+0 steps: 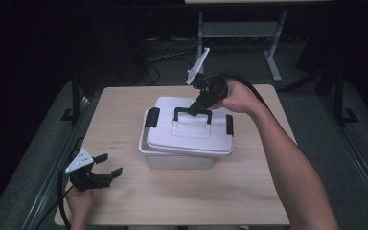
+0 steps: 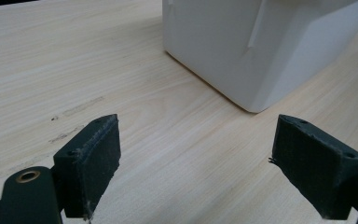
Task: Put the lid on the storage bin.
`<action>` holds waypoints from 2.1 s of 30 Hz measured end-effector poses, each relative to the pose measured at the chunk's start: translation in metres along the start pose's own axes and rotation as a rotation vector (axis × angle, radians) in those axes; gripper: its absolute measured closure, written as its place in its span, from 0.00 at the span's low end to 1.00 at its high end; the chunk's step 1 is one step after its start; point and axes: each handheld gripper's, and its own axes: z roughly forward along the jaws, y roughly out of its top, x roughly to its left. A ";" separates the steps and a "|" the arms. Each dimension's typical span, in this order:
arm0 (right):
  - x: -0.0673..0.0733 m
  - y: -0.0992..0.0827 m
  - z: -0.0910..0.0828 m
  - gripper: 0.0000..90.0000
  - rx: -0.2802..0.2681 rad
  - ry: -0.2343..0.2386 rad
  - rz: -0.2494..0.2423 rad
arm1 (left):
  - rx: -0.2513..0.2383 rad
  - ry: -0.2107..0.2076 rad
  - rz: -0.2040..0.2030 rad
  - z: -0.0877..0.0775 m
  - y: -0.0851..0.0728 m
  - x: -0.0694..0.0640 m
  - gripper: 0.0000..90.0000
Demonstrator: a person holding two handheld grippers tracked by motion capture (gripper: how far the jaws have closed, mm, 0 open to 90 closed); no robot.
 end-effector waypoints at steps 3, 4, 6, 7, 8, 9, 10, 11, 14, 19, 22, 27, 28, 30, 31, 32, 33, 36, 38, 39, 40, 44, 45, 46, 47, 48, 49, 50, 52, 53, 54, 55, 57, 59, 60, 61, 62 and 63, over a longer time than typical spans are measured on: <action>-0.002 0.003 0.003 0.94 -0.003 0.005 -0.007 | 0.001 0.000 -0.002 0.000 0.000 -0.001 0.16; -0.002 0.004 0.004 0.94 -0.004 0.008 -0.009 | 0.001 0.000 0.001 0.001 0.000 0.000 0.16; -0.004 0.007 0.007 0.94 0.001 0.010 -0.013 | 0.001 -0.001 -0.002 0.001 0.000 -0.001 0.16; -0.005 0.008 0.008 0.94 0.006 0.010 -0.014 | 0.001 -0.001 -0.002 0.001 0.000 -0.001 0.16; -0.006 0.010 0.009 0.94 0.010 0.014 -0.019 | 0.001 0.000 0.001 0.000 0.000 -0.001 0.16; -0.007 0.012 0.011 0.94 0.012 0.017 -0.017 | -0.001 0.000 0.001 0.000 0.000 0.000 0.16; -0.007 0.013 0.012 0.94 0.011 0.022 -0.020 | -0.001 0.000 0.001 0.000 0.000 0.000 0.16; -0.008 0.015 0.013 0.94 0.014 0.025 -0.021 | -0.001 -0.001 0.000 0.000 0.000 0.000 0.16; -0.011 0.020 0.018 0.94 0.013 0.030 -0.033 | -0.002 0.000 -0.004 -0.001 0.000 0.000 0.16; -0.014 0.023 0.024 0.94 0.017 0.042 -0.037 | -0.002 0.000 -0.003 -0.001 0.000 0.000 0.16; -0.017 0.024 0.028 0.94 0.018 0.048 -0.039 | -0.004 0.001 -0.003 -0.001 0.000 0.000 0.16; -0.021 0.024 0.036 0.94 0.027 0.060 -0.040 | -0.005 0.005 0.000 -0.001 0.000 0.001 0.16; -0.021 0.025 0.037 0.94 0.028 0.060 -0.040 | -0.004 0.004 0.001 -0.001 0.000 0.001 0.16; -0.022 0.025 0.040 0.94 0.029 0.066 -0.039 | -0.004 0.005 -0.003 -0.001 0.000 0.001 0.16; -0.023 0.025 0.040 0.94 0.031 0.065 -0.043 | -0.004 0.005 -0.002 -0.001 0.000 0.001 0.16; -0.023 0.025 0.041 0.94 0.028 0.067 -0.043 | -0.004 0.006 -0.002 -0.001 0.000 0.001 0.16; -0.024 0.025 0.042 0.94 0.030 0.071 -0.041 | -0.004 0.005 -0.002 -0.001 0.000 0.001 0.16; -0.025 0.025 0.045 0.94 0.036 0.071 -0.037 | -0.006 0.007 -0.002 -0.002 0.000 0.001 0.16; -0.026 0.025 0.047 0.94 0.032 0.071 -0.042 | -0.007 0.008 -0.004 -0.003 0.000 0.002 0.16; -0.026 0.025 0.048 0.94 0.037 0.073 -0.039 | -0.008 0.007 -0.005 -0.003 0.000 0.002 0.16; -0.026 0.025 0.049 0.94 0.041 0.072 -0.037 | -0.008 0.006 -0.005 -0.003 0.000 0.002 0.16; -0.026 0.025 0.052 0.93 0.043 0.080 -0.040 | -0.009 0.008 -0.004 -0.003 0.000 0.002 0.16; -0.026 0.024 0.052 0.93 0.047 0.080 -0.039 | -0.009 0.007 -0.004 -0.003 0.000 0.002 0.16; -0.026 0.024 0.053 0.93 0.049 0.082 -0.033 | -0.009 0.007 -0.004 -0.003 0.000 0.002 0.16; -0.026 0.024 0.053 0.93 0.049 0.083 -0.030 | -0.009 0.007 -0.003 -0.003 0.000 0.002 0.16; -0.026 0.023 0.054 0.93 0.043 0.086 -0.032 | -0.009 0.007 -0.003 -0.003 -0.001 0.002 0.16; -0.027 0.022 0.054 0.93 0.037 0.086 -0.028 | -0.009 0.007 -0.003 -0.003 -0.001 0.002 0.16; -0.027 0.022 0.054 0.93 0.035 0.089 -0.025 | -0.009 0.006 -0.004 -0.003 0.000 0.002 0.16; -0.026 0.022 0.053 0.90 0.038 0.081 -0.022 | -0.009 0.007 -0.003 -0.003 0.000 0.002 0.16; -0.026 0.022 0.052 0.89 0.038 0.076 -0.016 | -0.007 0.007 -0.002 -0.003 0.000 0.002 0.16; -0.027 0.021 0.052 0.87 0.034 0.078 -0.014 | -0.007 0.006 -0.002 -0.003 0.000 0.002 0.16; -0.026 0.021 0.051 0.86 0.035 0.071 -0.013 | -0.006 0.005 0.000 -0.003 0.000 0.001 0.16; -0.026 0.019 0.050 0.84 0.038 0.068 -0.008 | -0.005 0.004 0.000 -0.003 0.000 0.001 0.16; -0.026 0.017 0.048 0.80 0.034 0.058 0.002 | -0.006 0.003 0.000 -0.002 0.000 0.001 0.16; -0.026 0.016 0.048 0.78 0.033 0.057 0.004 | -0.006 0.003 0.000 -0.002 0.000 0.001 0.16; -0.026 0.016 0.047 0.77 0.031 0.056 0.008 | -0.005 0.003 0.000 -0.002 0.000 0.001 0.16; -0.026 0.015 0.047 0.77 0.029 0.053 0.011 | -0.004 0.003 0.001 -0.002 0.000 0.000 0.16; -0.026 0.015 0.046 0.76 0.029 0.047 0.011 | -0.004 0.002 0.001 -0.002 0.000 0.000 0.16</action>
